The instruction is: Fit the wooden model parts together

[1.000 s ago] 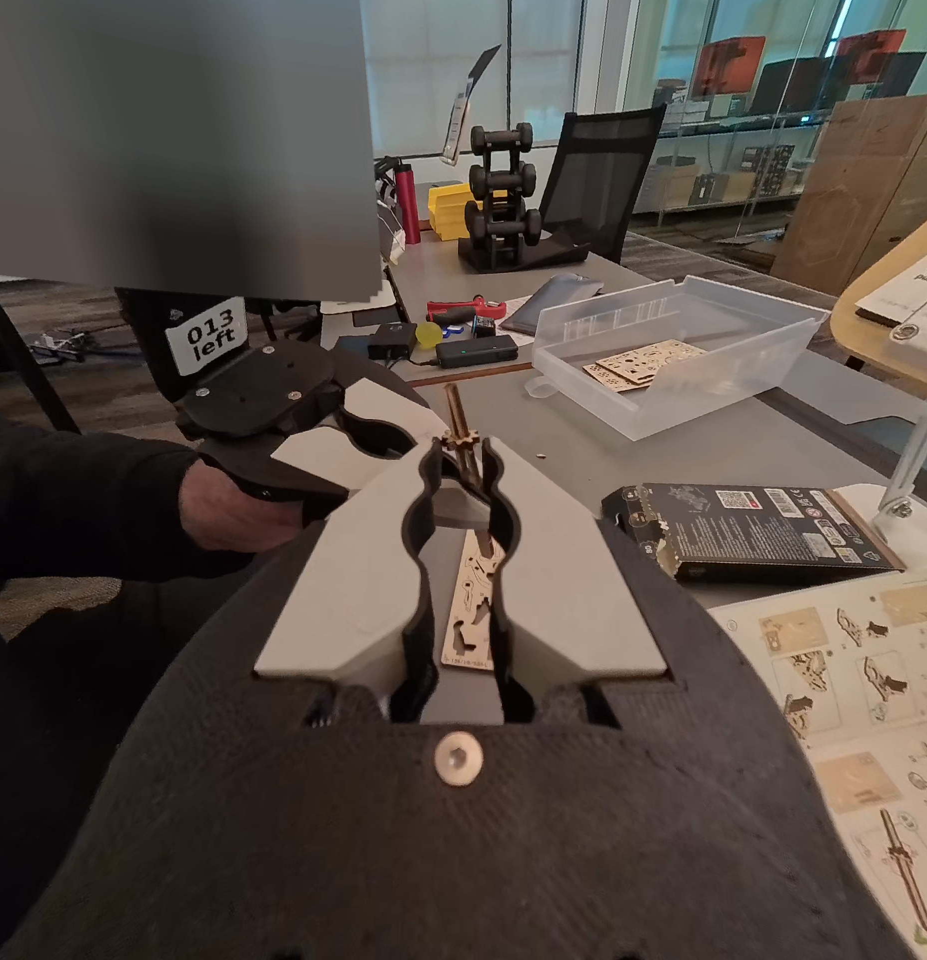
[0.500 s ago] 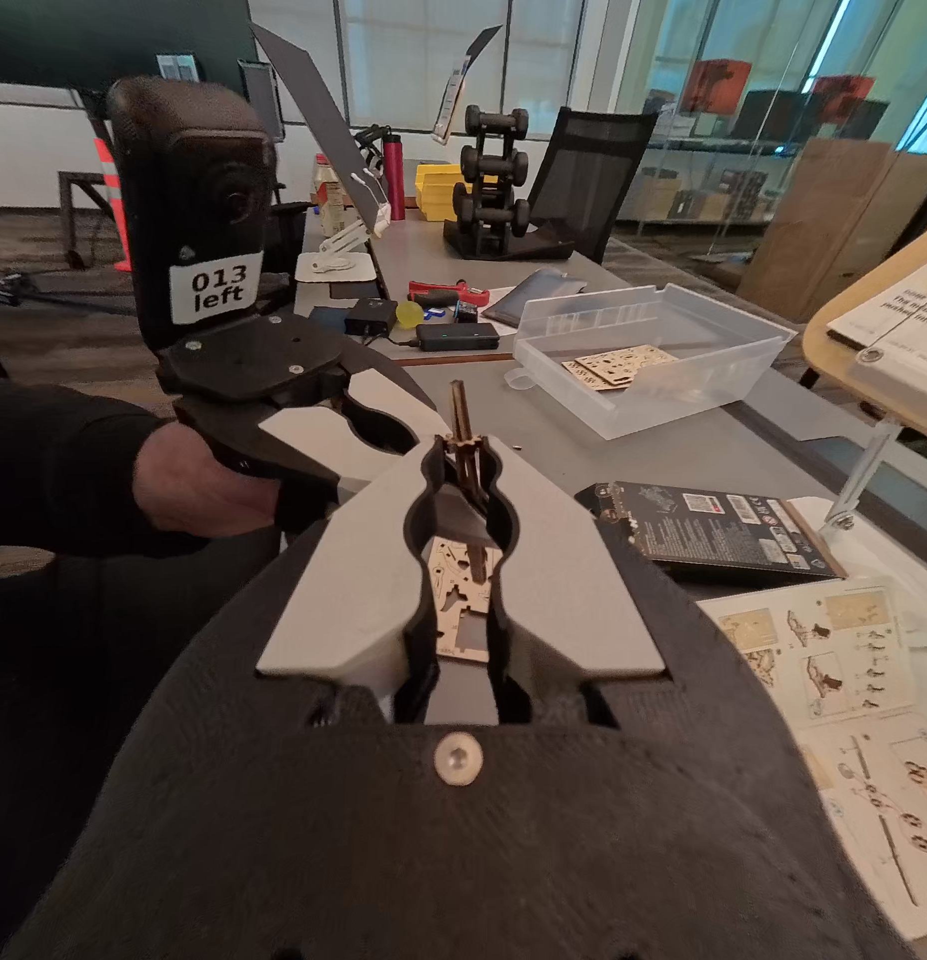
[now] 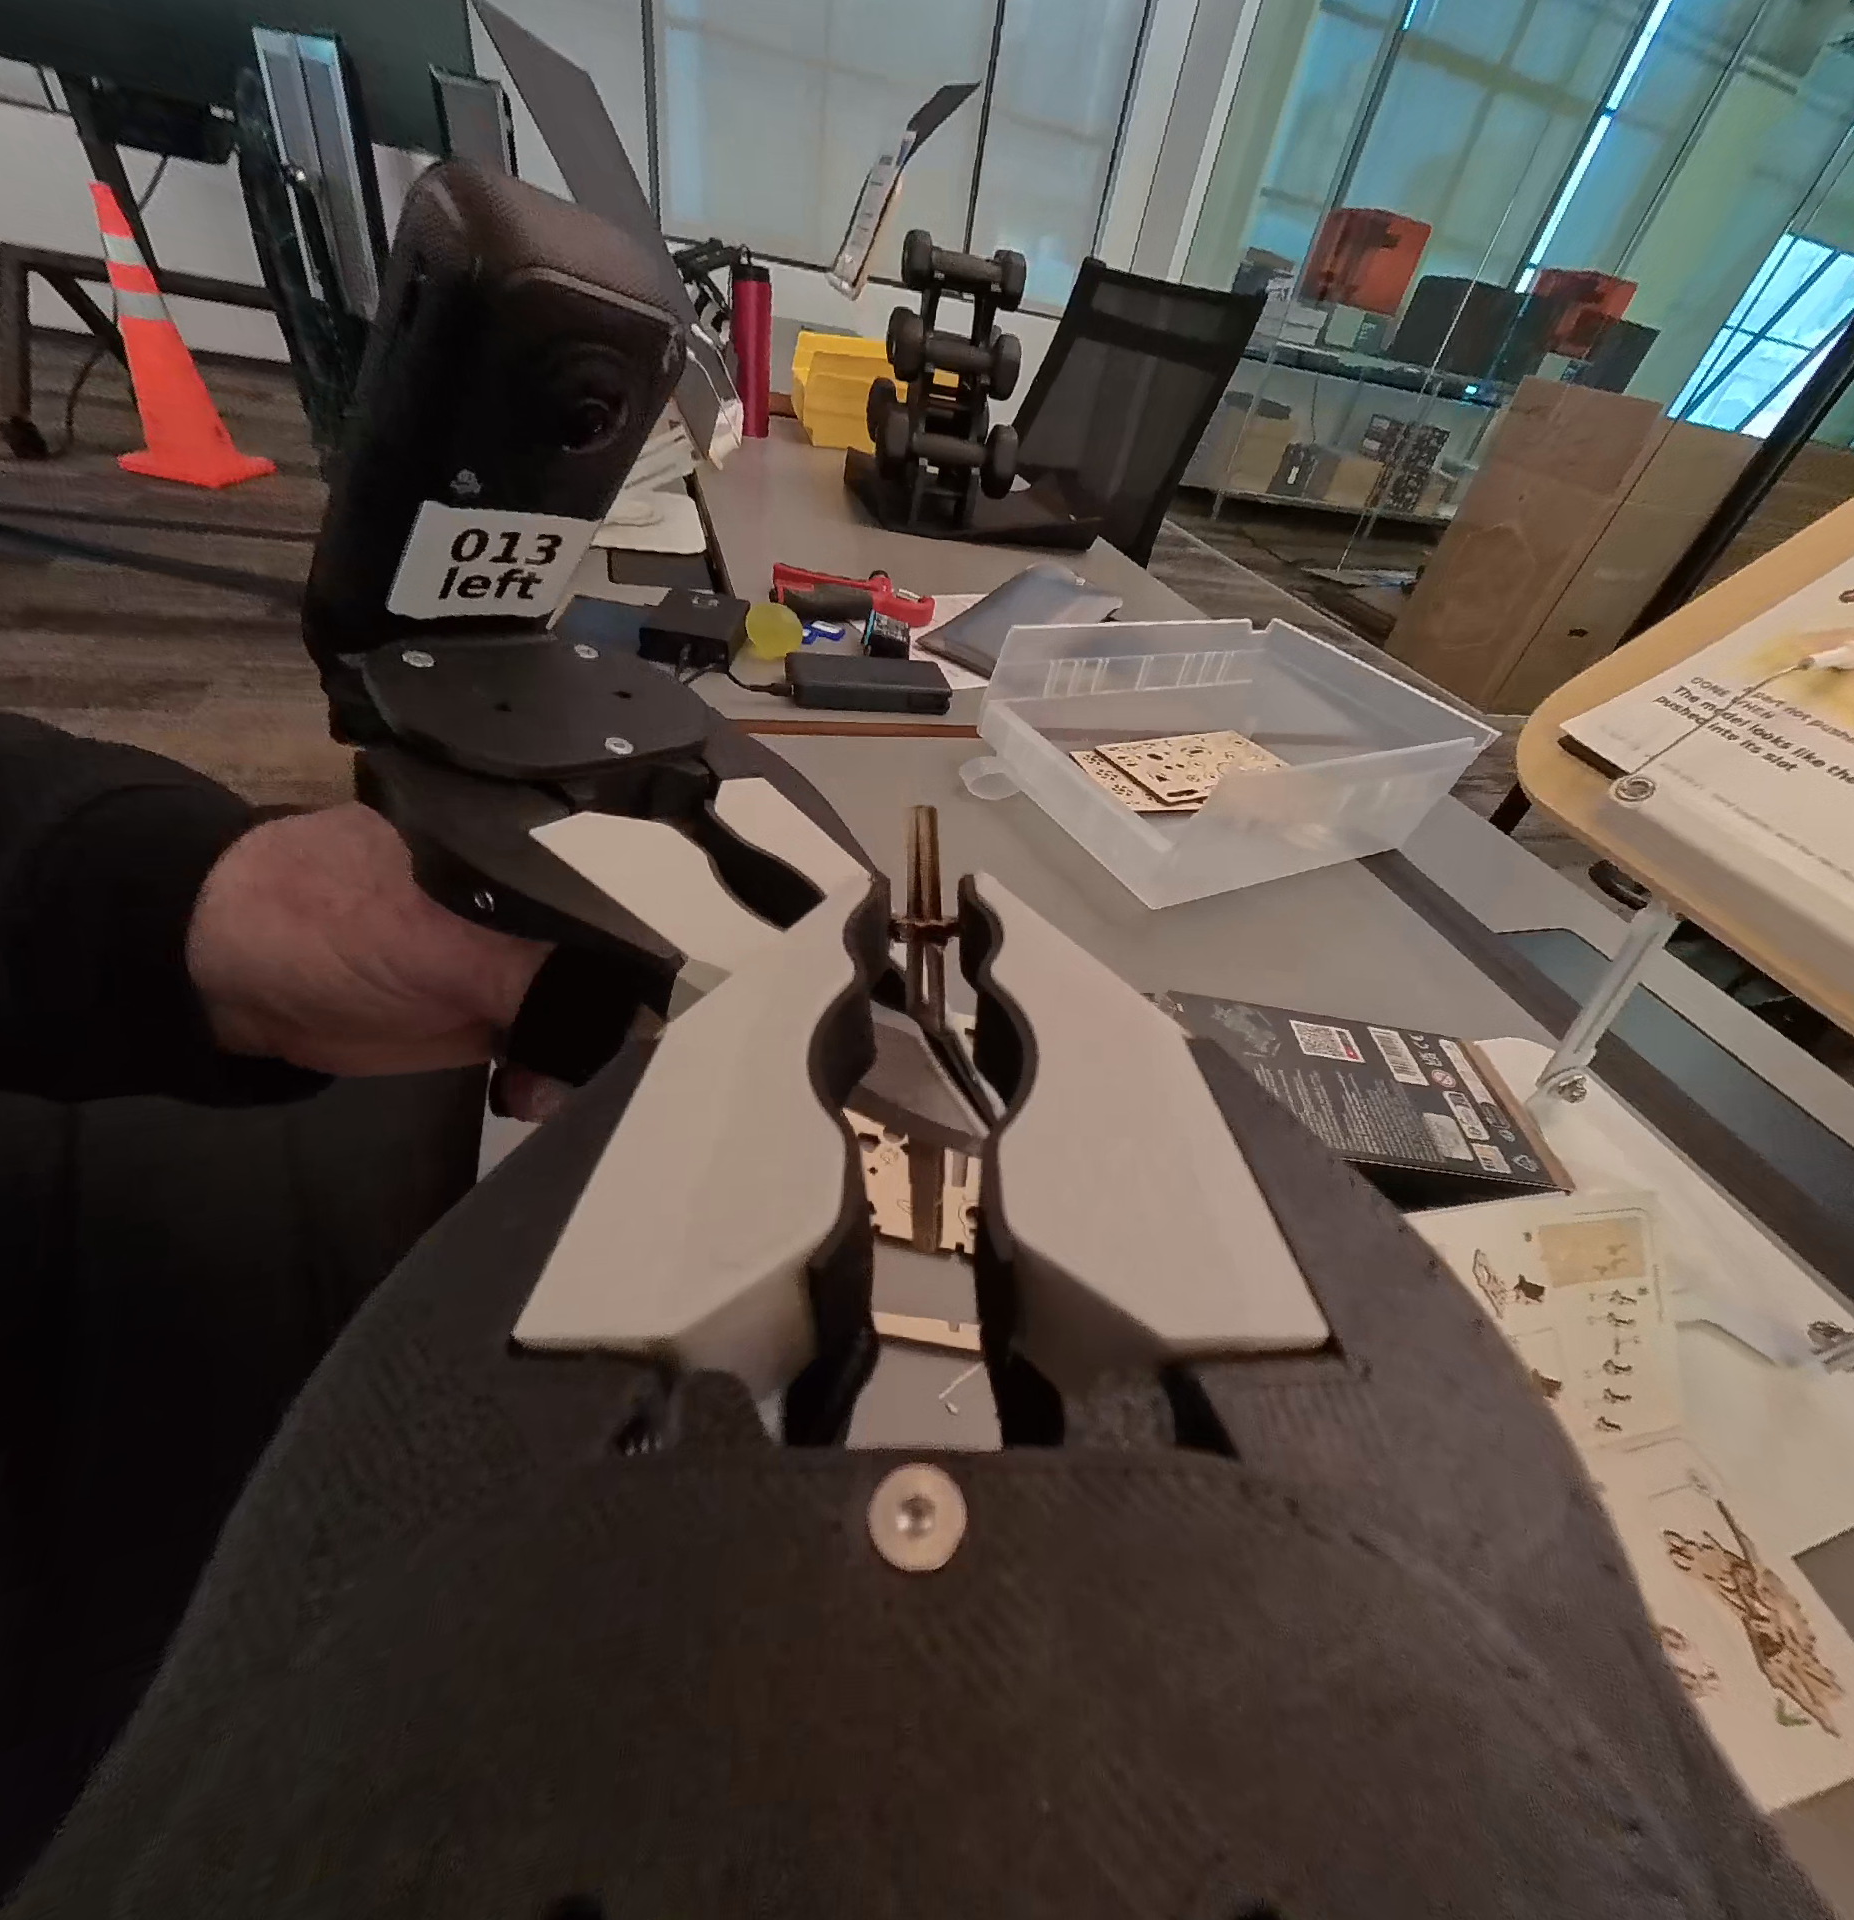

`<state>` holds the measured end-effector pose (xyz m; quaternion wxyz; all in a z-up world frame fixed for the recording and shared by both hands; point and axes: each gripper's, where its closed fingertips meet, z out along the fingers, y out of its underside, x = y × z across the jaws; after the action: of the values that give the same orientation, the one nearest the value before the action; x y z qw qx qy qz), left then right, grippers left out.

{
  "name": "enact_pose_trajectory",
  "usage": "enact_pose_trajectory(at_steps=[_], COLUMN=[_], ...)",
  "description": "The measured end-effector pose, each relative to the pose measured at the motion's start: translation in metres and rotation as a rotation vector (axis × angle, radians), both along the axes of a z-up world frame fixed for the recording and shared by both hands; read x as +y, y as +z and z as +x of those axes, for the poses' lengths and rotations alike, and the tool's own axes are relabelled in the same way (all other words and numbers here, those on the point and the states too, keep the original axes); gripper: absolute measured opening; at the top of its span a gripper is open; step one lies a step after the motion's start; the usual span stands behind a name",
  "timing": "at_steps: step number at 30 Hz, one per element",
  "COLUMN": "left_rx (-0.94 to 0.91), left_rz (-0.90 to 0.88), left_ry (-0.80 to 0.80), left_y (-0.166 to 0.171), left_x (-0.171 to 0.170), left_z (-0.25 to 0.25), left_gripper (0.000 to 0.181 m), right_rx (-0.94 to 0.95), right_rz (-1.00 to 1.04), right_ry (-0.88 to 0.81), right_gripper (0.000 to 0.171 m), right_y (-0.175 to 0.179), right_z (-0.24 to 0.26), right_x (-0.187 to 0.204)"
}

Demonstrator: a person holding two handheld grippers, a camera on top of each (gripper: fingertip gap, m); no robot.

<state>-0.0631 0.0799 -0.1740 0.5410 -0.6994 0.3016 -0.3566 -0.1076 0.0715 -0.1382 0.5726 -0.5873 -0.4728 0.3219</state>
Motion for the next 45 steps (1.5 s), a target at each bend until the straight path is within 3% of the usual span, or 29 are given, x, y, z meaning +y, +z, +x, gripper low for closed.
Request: enact_pose_trajectory(at_steps=[13, 17, 29, 40, 45], left_rx=[0.025, 0.140, 0.210, -0.057, -0.017], left_rz=[-0.117, -0.012, 0.055, -0.132, -0.135], left_ry=[-0.053, -0.019, 0.033, -0.039, 0.017], left_y=[-0.016, -0.017, -0.016, 0.001, -0.002], left_x=[-0.001, 0.002, 0.005, -0.003, 0.001], left_z=[0.005, 0.004, 0.004, 0.014, 0.011], left_gripper=[0.002, 0.002, 0.002, 0.002, 0.002], right_rx=[-0.043, -0.008, -0.026, -0.003, -0.021], right_rz=[0.019, -0.063, -0.092, 0.124, 0.138], right_ry=[0.007, 0.003, 0.019, -0.056, -0.127], right_gripper=[0.008, 0.022, 0.012, 0.012, 0.011], right_y=[-0.014, -0.011, -0.015, -0.002, -0.003], right_z=[0.008, 0.011, 0.010, 0.012, 0.012], right_x=[0.005, 0.010, 0.005, 0.006, 0.011])
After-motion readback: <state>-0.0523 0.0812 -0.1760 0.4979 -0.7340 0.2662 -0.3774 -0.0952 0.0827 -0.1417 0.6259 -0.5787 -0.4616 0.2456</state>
